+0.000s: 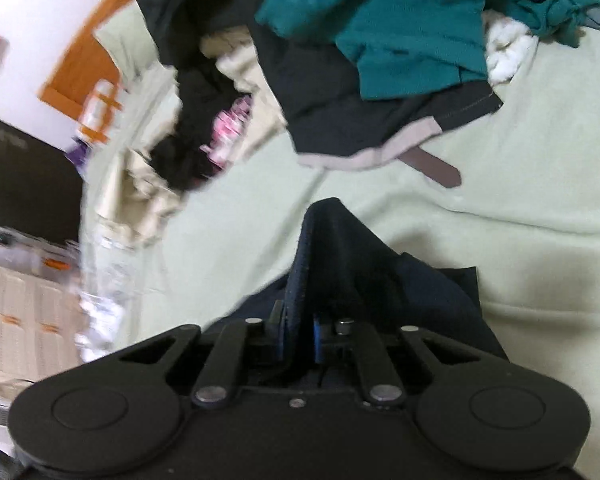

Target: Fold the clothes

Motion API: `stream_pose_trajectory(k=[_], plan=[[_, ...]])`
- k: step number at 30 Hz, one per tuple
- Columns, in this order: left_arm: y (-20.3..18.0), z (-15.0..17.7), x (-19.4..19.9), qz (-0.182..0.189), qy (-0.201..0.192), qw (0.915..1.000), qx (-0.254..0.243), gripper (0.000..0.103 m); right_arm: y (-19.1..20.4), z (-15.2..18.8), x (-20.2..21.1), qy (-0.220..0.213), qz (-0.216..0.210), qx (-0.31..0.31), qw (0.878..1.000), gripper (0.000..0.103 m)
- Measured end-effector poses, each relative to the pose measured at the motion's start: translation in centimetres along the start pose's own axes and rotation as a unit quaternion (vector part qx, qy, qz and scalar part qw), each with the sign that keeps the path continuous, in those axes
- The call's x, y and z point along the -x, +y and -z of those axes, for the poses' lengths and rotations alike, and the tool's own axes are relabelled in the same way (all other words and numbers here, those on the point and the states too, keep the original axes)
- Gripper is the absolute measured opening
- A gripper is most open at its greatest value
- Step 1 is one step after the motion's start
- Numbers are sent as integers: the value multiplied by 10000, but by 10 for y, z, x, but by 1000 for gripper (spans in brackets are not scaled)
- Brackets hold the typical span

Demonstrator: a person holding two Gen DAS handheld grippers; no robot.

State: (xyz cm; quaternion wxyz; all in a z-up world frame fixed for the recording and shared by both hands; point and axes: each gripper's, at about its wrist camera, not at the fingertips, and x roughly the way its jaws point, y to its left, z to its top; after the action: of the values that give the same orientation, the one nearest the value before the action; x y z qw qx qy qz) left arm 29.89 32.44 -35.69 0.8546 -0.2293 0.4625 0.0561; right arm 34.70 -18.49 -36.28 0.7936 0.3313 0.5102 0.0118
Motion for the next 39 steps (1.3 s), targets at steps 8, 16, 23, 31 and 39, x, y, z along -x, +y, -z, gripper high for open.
stream_pose_trajectory(k=[8, 16, 23, 31, 39], plan=[[6, 2, -10, 235, 12, 9997, -25, 6, -24, -1, -54, -104, 402, -281, 9987, 11], [21, 4, 69, 1477, -594, 9873, -24, 61, -5, -3, -23, -145, 439, 1065, 9932, 53], [-23, 66, 122, 1629, 188, 9537, -2521, 53, 8, 53, 75, -168, -159, 3039, 9524, 62], [-22, 88, 80, 1551, 285, 9578, -2402, 68, 24, 106, 53, 415, -837, 3606, 9280, 89], [-7, 62, 42, 1639, -79, 9602, -2259, 74, -11, 49, 38, 31, -811, 3472, 9343, 102]])
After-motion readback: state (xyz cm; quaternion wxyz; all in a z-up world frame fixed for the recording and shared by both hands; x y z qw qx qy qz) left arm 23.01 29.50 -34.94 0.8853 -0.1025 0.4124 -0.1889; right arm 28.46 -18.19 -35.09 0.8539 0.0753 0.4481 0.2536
